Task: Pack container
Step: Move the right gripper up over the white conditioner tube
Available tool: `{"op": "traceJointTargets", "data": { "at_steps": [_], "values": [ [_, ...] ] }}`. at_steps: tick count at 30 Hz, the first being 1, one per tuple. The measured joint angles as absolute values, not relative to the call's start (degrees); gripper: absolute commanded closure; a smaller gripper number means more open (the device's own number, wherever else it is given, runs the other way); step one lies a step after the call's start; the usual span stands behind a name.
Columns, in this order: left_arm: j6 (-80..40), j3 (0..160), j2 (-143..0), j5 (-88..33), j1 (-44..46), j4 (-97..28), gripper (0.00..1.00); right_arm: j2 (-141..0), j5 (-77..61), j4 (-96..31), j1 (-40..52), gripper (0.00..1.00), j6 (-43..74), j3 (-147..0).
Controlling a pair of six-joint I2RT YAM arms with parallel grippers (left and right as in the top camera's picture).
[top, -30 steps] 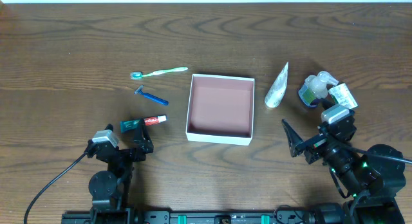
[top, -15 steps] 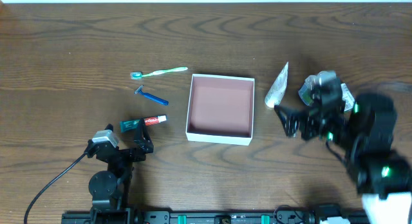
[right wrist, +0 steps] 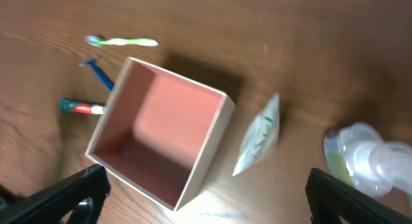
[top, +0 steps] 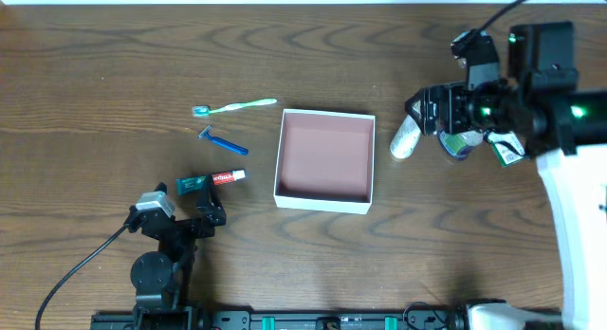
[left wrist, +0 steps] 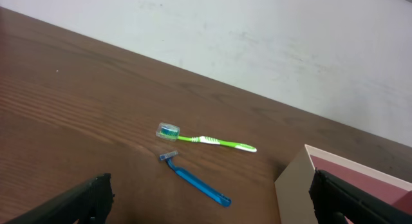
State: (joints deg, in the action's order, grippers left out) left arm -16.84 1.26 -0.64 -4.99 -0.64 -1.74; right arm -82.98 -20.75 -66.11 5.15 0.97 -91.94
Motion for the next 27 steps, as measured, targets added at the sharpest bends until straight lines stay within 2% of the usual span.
{"op": "traceJointTargets", "data": {
  "at_steps": [5,10,24,27],
  "values": [
    [-16.84,1.26,-0.64,-4.99,-0.64,-1.72,0.02,-89.34,-16.34,-65.36,5.26,0.18,5.87,-91.94],
    [-16.84,1.26,-0.64,-5.02,-0.64,-1.74,0.02,-94.08,-10.98,-63.81,6.76,0.23,10.50,-91.94],
    [-16.84,1.26,-0.64,-5.02,-0.67,-1.74,0.02,-97.25,0.80,-63.16,14.17,0.60,18.33,-91.94],
    [-16.84,1.26,-0.64,-4.99,-0.64,-1.74,0.02,-97.25,2.02,-63.64,14.15,0.64,19.18,-91.94]
  ]
}}
